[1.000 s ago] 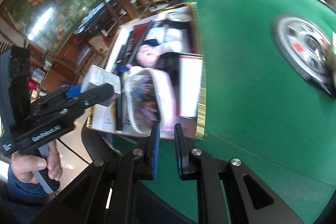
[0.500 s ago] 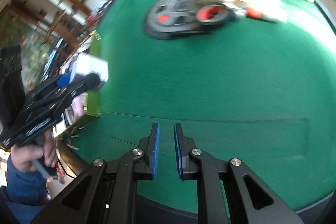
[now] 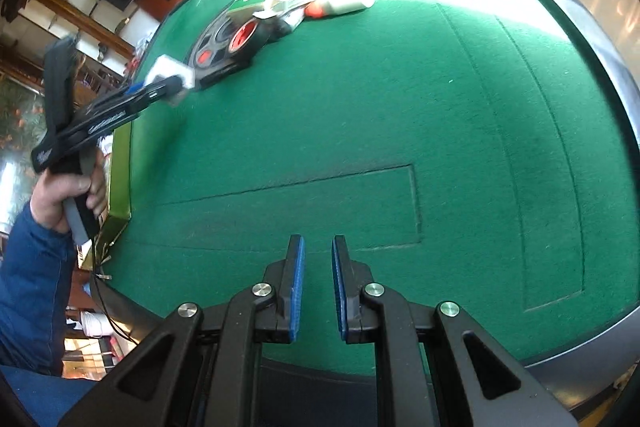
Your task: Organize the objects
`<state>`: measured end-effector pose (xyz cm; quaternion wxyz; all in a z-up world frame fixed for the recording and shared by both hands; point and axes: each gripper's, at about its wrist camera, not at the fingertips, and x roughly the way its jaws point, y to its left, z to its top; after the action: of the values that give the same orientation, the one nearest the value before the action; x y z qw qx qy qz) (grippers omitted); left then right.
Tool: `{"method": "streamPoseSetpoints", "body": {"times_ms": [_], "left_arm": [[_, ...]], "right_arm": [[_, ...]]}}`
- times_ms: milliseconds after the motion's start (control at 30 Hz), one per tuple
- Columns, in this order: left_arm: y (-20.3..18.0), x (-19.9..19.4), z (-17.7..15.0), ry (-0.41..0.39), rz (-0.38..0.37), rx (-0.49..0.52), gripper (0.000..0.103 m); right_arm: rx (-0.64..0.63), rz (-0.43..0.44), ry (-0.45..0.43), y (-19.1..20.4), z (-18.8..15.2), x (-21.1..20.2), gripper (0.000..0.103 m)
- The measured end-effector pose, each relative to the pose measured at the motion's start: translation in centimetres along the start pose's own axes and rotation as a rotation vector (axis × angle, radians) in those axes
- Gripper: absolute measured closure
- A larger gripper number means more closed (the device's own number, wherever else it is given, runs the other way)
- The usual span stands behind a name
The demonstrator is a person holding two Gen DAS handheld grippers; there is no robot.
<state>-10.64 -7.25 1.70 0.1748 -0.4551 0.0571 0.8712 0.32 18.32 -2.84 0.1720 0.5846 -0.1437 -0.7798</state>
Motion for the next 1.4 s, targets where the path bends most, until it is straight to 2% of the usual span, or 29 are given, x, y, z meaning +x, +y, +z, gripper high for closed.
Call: {"method": "streamPoseSetpoints", "body": {"times_ms": [133,233,300,400,433,500,567,600,667,767,800,833,900,967,1033,1133,1167,1200,1233,1267,1300,1333,1400], "left_arm": [[3.1,-6.1,-2.1,-0.109,0.074,-0.125,0.056],[6.7,-11.0,-4.9,-0.167,0.201,-0.225,0.056],[9.3,-13.3,-6.9,-0.176,0.288,-0.295,0.056],[12.9,-15.0,-10.2,-0.153,0.359,-0.406,0.056],[14.3,-15.2,-11.3,-0.134,0.375,-0.460,0.056],[16.5,-15.3,-13.6,-0.102,0.344,-0.572,0.055],[18.0,-15.5,-15.2,-0.082,0.352,-0.670,0.038],[18.0,-15.6,-15.7,-0.093,0.348,-0.690,0.025],[18.0,-16.1,-16.3,-0.105,0.332,-0.702,0.023],[17.2,-16.1,-15.5,-0.087,0.316,-0.671,0.022],[16.9,-16.6,-15.1,-0.115,0.323,-0.660,0.022],[16.1,-17.1,-14.4,-0.162,0.297,-0.640,0.022],[15.2,-17.1,-12.8,-0.184,0.251,-0.580,0.023],[13.0,-15.7,-10.2,-0.183,0.226,-0.456,0.023],[9.9,-13.0,-7.7,-0.144,0.171,-0.317,0.023],[3.3,-8.0,-4.4,-0.102,0.069,-0.039,0.024],[1.1,-6.1,-3.6,-0.094,0.041,0.062,0.026],[-0.7,-4.1,-2.9,-0.079,0.021,0.142,0.035],[-1.8,-2.2,-2.3,-0.057,0.014,0.194,0.049],[-2.6,-0.4,-1.8,-0.027,0.006,0.228,0.055],[-3.1,1.4,-1.2,0.008,0.001,0.248,0.063],[-3.2,3.1,-0.5,0.027,0.000,0.246,0.066],[-2.5,5.2,0.4,0.047,-0.009,0.217,0.066]], "right_arm": [[-0.013,0.019,0.014,0.1,0.8,0.8,0.090],[-0.034,0.034,0.030,1.0,1.4,1.6,0.090],[-0.054,0.044,0.040,1.8,1.8,2.2,0.090],[-0.084,0.055,0.055,3.2,2.2,2.9,0.090],[-0.095,0.060,0.061,3.8,2.3,3.2,0.090],[-0.115,0.064,0.069,4.6,2.4,3.6,0.090],[-0.127,0.065,0.078,5.4,2.2,4.0,0.090],[-0.132,0.065,0.082,5.7,2.2,4.1,0.090],[-0.141,0.061,0.086,6.2,2.1,4.3,0.090],[-0.147,0.056,0.085,6.6,2.0,4.2,0.090],[-0.147,0.054,0.084,6.6,1.9,4.1,0.090],[-0.145,0.051,0.080,6.5,1.8,4.0,0.090],[-0.132,0.045,0.074,6.2,1.9,3.8,0.090],[-0.115,0.039,0.070,5.7,1.9,3.6,0.090],[-0.104,0.033,0.067,5.2,1.8,3.4,0.090],[-0.090,0.026,0.061,4.4,1.6,3.0,0.090],[-0.083,0.022,0.059,4.0,1.5,2.8,0.090],[-0.077,0.018,0.058,3.6,1.4,2.7,0.090],[-0.069,0.014,0.056,3.2,1.3,2.5,0.090],[-0.061,0.009,0.054,2.7,1.1,2.3,0.090],[-0.054,0.006,0.052,2.2,1.0,2.0,0.090],[-0.048,0.002,0.049,1.7,0.9,1.8,0.090],[-0.038,-0.006,0.043,0.8,0.7,1.3,0.090]]}}
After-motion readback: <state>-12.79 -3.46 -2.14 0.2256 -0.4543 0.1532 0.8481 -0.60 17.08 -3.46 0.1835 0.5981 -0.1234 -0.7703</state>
